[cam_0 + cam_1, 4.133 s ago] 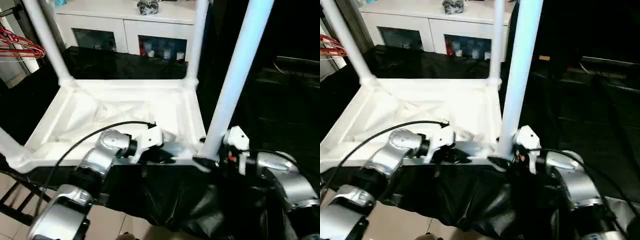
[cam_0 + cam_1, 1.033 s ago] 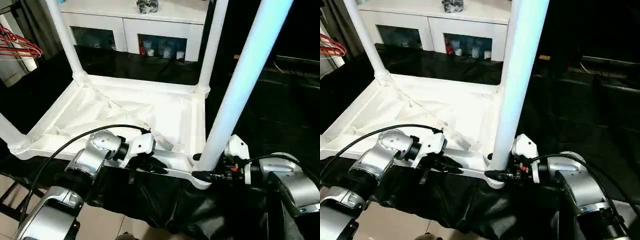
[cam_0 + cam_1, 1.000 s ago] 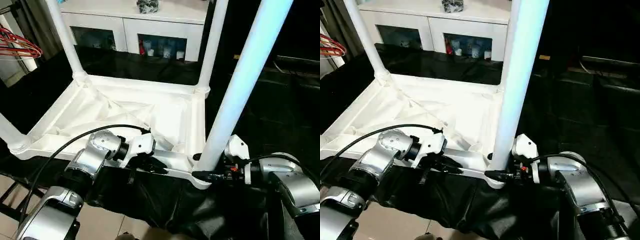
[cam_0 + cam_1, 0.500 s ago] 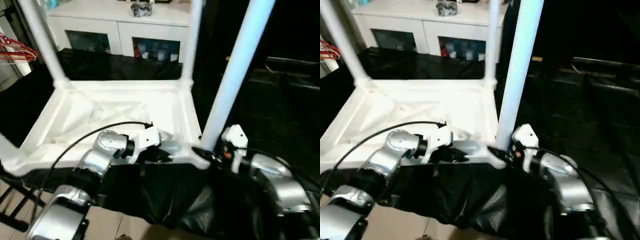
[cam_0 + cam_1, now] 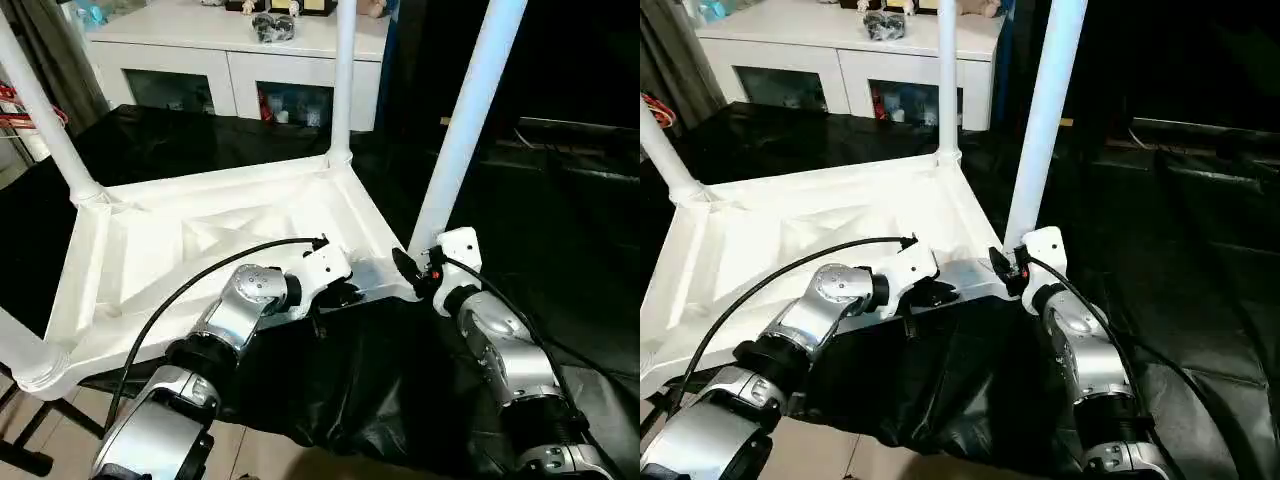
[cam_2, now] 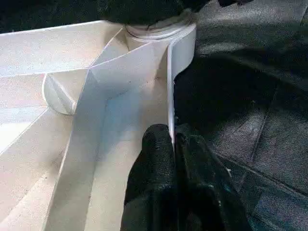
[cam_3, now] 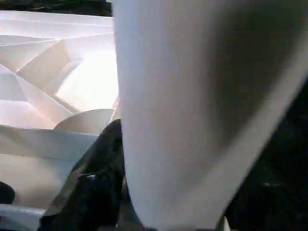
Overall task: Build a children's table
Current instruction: Rotate leg to tighten
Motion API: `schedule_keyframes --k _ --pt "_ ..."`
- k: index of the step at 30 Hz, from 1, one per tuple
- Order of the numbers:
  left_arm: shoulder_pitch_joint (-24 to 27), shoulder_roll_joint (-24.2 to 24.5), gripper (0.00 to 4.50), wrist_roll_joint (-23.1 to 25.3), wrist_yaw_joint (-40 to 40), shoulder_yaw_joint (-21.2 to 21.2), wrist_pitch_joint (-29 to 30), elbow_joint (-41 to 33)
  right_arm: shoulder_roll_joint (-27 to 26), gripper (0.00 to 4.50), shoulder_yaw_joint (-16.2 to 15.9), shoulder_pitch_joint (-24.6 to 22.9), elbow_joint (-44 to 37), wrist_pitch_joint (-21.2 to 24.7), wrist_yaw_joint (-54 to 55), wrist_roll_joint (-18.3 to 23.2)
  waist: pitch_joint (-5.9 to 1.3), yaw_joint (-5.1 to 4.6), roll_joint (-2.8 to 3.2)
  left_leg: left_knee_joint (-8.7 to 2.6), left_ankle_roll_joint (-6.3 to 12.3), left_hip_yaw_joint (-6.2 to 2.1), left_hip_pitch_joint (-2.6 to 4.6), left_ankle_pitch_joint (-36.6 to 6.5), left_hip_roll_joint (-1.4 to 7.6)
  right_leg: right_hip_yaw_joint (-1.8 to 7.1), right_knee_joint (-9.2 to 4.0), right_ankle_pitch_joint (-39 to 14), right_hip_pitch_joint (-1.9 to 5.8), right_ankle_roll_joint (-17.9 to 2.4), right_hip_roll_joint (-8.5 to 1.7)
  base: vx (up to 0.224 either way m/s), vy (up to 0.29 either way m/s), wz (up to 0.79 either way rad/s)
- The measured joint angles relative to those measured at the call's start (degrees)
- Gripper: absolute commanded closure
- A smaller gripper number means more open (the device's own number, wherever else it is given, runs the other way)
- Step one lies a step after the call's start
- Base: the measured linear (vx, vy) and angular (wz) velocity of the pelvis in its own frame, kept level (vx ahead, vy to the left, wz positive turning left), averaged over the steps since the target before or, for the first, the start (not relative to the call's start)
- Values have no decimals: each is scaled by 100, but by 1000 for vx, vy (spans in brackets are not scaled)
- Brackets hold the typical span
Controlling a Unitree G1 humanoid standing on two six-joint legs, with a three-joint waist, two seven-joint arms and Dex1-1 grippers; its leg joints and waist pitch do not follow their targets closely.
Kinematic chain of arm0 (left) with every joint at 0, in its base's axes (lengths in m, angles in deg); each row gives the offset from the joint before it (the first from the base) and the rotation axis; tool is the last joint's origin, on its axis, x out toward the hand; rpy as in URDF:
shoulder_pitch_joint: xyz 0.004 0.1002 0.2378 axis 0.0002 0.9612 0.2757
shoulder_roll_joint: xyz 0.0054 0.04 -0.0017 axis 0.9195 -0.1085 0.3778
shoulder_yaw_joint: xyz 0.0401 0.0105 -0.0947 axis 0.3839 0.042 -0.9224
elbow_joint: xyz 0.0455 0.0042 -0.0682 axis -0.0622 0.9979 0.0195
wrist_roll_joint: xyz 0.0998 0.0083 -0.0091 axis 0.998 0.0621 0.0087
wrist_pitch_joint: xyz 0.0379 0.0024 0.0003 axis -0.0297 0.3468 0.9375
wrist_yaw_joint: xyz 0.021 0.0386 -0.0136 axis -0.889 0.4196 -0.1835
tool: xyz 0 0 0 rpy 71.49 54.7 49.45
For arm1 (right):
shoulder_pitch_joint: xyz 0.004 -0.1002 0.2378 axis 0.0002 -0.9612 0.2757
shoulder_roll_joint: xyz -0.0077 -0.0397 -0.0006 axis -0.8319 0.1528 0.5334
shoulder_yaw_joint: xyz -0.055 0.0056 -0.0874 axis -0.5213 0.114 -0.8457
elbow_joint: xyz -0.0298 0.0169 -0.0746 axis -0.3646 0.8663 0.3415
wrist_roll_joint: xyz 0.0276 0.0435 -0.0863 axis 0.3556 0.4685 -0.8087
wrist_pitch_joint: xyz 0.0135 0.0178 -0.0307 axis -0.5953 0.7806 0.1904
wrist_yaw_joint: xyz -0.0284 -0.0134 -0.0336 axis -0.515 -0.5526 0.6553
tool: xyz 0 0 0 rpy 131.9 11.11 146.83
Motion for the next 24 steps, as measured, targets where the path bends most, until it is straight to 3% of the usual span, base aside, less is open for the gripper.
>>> schedule_keyframes --k 4,14,19,24 --pt "63 37 450 -25 228 -5 0 -150 167 136 -33 -47 -65 -4 -434 -7 -2 23 6 -13 0 0 -6 0 1 0 10 12 -3 -5 0 0 0 0" --pt "134 397 450 -351 1254 -6 -190 -338 1145 136 -299 -532 -752 -5 -2537 481 -10 178 76 -24 1 3 -39 1 13 -13 19 -10 -15 -9 6 0 0 0" --pt "138 646 450 -510 2008 68 -307 -381 1786 136 -558 -763 -1130 40 -3857 766 -5 290 80 17 19 8 -59 -9 24 -17 21 -13 -33 -10 6 0 0 0" --pt "138 802 450 -581 2454 137 -463 -381 2081 136 -730 -769 -1268 220 -4516 858 -1 309 76 24 20 11 -64 -10 29 -19 25 -13 -36 -11 5 0 0 0"
